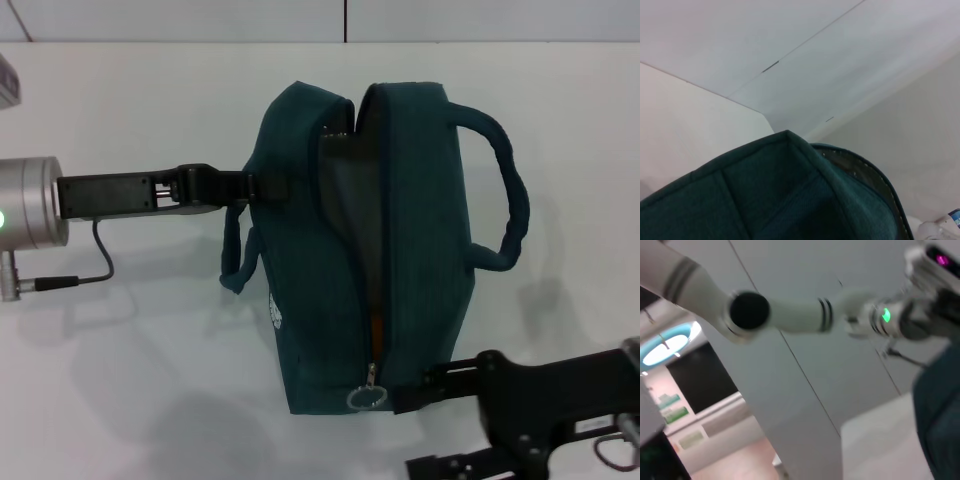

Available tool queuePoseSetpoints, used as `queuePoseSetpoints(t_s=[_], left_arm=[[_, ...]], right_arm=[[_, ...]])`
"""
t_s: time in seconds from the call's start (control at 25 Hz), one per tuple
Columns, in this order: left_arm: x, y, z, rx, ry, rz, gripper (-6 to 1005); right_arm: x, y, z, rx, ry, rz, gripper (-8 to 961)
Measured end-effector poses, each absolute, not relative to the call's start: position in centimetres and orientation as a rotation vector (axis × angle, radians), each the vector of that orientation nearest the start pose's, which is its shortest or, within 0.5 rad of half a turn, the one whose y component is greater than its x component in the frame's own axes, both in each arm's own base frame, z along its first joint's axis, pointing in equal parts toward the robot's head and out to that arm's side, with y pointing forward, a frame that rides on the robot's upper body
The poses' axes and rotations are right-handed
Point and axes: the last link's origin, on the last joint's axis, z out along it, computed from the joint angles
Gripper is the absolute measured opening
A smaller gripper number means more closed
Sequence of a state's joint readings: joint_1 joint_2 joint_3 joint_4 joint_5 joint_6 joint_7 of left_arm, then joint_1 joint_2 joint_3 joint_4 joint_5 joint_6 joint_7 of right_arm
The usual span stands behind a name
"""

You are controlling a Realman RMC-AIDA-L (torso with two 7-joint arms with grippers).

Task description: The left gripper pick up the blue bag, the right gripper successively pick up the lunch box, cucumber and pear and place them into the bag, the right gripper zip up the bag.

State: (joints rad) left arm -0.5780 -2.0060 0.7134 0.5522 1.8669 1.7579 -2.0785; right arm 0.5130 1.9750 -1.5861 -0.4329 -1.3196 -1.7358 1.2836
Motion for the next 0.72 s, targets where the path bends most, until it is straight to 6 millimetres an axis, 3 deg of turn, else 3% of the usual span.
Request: queuePoseSetpoints(t_s=[0.32,0.72], left_arm=[[-23.5,32.5,1.8,-2.663,-1.605,-1.047,54],[-23.1,32.7,1.7,-2.675,-1.601,-1.047,54]], right_arm=[[22.7,25.9,-7.2,-3.25,0.618,0.851,723],[22.7,26.9,-7.8,-3.207,0.647,0.793,722]])
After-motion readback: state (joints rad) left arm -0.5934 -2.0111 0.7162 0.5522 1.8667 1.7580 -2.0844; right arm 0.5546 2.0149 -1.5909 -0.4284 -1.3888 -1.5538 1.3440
